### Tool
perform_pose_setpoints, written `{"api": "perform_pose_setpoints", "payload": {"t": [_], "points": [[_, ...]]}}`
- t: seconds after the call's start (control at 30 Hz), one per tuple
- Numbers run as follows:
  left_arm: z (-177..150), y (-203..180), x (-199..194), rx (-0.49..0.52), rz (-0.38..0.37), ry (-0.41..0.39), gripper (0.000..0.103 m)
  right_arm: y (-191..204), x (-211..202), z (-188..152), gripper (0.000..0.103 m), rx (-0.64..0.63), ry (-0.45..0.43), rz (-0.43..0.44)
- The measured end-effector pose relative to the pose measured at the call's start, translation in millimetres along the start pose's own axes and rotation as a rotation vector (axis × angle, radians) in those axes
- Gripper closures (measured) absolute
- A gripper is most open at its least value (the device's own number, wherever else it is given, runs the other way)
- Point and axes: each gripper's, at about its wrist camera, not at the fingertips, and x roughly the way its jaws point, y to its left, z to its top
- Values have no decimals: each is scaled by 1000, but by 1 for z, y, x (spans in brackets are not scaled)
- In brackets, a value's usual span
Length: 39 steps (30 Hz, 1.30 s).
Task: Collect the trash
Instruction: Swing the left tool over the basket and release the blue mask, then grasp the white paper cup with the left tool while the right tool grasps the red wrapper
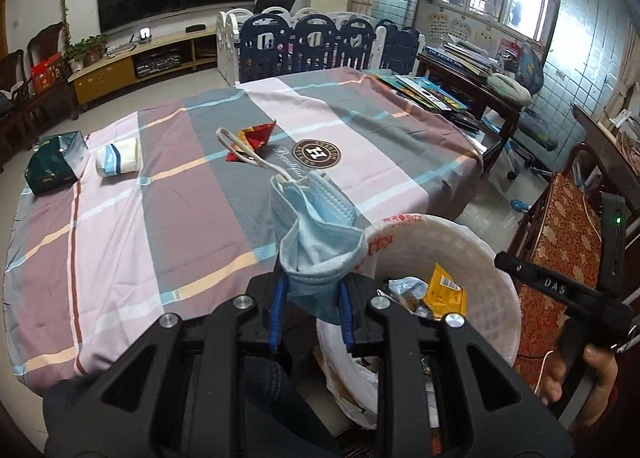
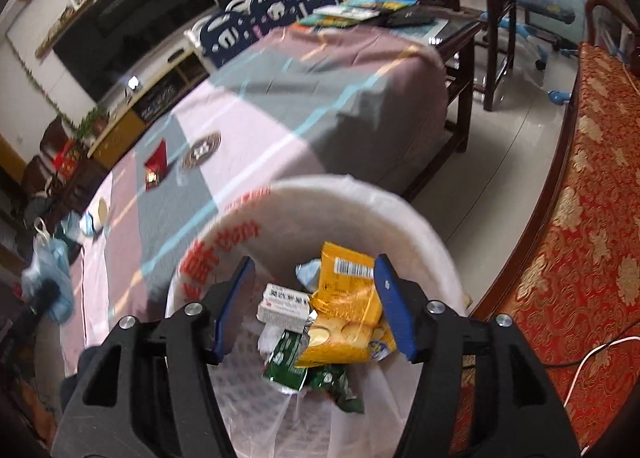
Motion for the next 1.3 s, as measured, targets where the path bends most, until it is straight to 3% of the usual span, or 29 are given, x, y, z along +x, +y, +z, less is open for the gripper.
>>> {"api": "perform_pose_setpoints", "payload": {"t": [0.07,0.17,0.2,0.23,0.3,0.37,0.5,0.63,0.7,0.83,0.9,1.0,1.07,1.2,1.3], "points": [[-1,-10,7,9,-48,25,80,-5,-9,7,42,13,-33,-4],[-5,-30,23,33,-193,91,76,-10,-17,13,38,24,-64,-23],[-7,-38,29,53,-237,120,66,-11,-18,14,38,28,-69,-29],[-10,-44,34,77,-261,144,42,-12,-18,14,38,31,-70,-32],[-14,-52,40,113,-256,160,13,-13,-15,15,38,37,-62,-34],[-15,-47,42,119,-227,140,13,-12,-9,17,38,39,-50,-33],[3,8,49,55,-46,89,13,2,9,22,38,36,-10,-13],[40,117,67,-151,198,77,12,37,31,33,38,-16,18,20],[60,170,78,-215,287,55,9,59,44,39,38,-50,34,40],[97,258,114,-313,425,84,4,114,80,58,34,-118,84,101],[110,287,135,-348,444,120,4,148,103,68,29,-174,99,120],[122,314,172,-374,357,155,4,199,139,82,26,-257,108,156],[126,318,193,-350,325,171,4,232,164,91,19,-318,118,160],[124,315,224,-240,401,215,4,289,223,100,15,-429,180,137],[123,318,232,-232,387,225,4,313,259,101,15,-481,199,72]]}}
